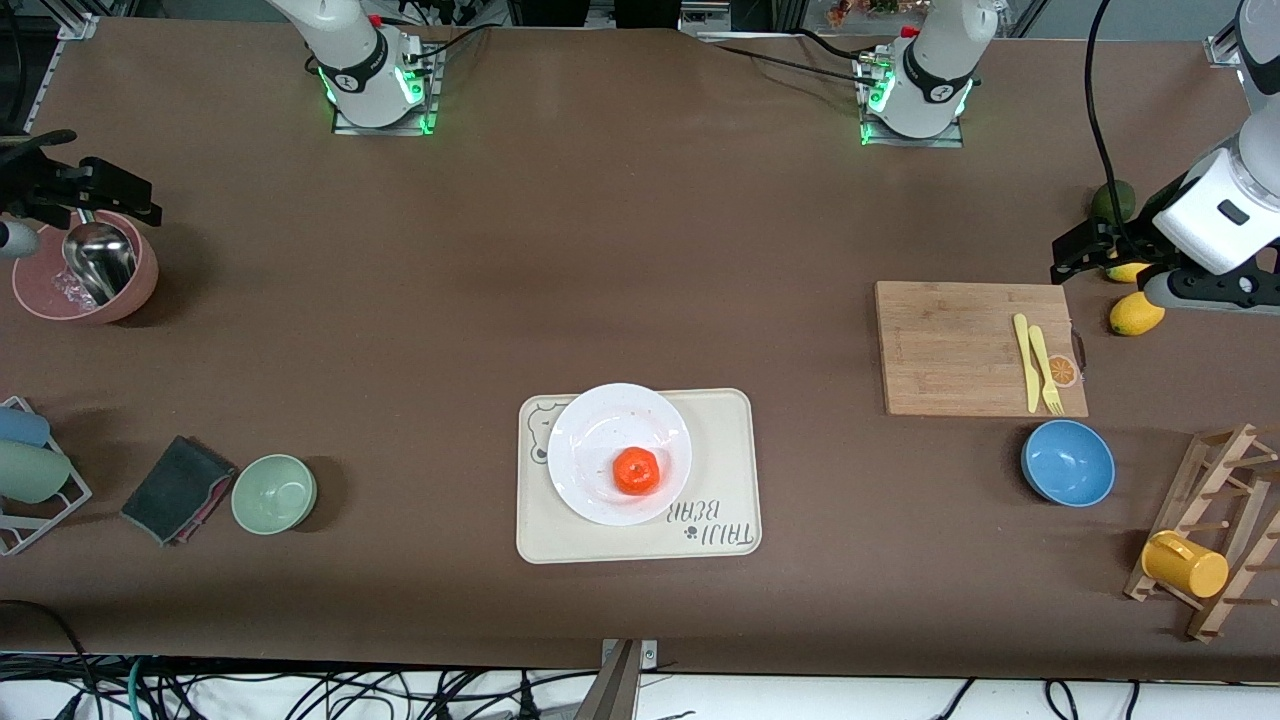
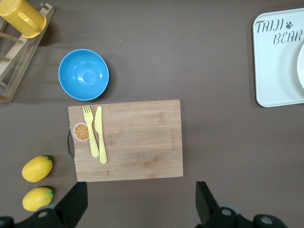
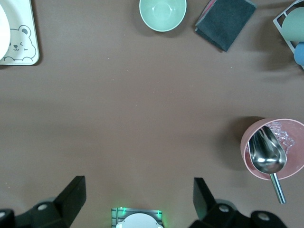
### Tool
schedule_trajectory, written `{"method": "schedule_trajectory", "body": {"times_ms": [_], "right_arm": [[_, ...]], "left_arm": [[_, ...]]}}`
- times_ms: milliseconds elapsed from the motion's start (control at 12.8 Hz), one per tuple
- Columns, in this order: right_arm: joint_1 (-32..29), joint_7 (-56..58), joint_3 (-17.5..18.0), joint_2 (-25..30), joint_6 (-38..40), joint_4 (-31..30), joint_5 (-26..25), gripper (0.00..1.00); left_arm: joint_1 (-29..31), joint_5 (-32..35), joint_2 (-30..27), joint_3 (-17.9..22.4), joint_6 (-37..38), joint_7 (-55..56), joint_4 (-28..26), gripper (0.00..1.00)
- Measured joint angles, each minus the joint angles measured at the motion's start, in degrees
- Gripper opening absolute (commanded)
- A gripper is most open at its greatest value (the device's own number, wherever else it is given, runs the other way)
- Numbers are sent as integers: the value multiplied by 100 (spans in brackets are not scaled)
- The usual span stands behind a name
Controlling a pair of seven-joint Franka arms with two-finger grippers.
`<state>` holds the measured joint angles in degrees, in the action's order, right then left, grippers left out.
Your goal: Place orange and plate with both arms
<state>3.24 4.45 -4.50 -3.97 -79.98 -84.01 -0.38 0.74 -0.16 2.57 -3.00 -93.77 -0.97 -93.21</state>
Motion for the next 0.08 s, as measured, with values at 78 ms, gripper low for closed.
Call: {"method": "schedule_trajectory", "body": {"times_ms": [78], "right_arm": [[0, 0, 0, 0, 1, 0, 0, 100]], "left_arm": [[0, 0, 0, 0, 0, 0, 0, 100]]}}
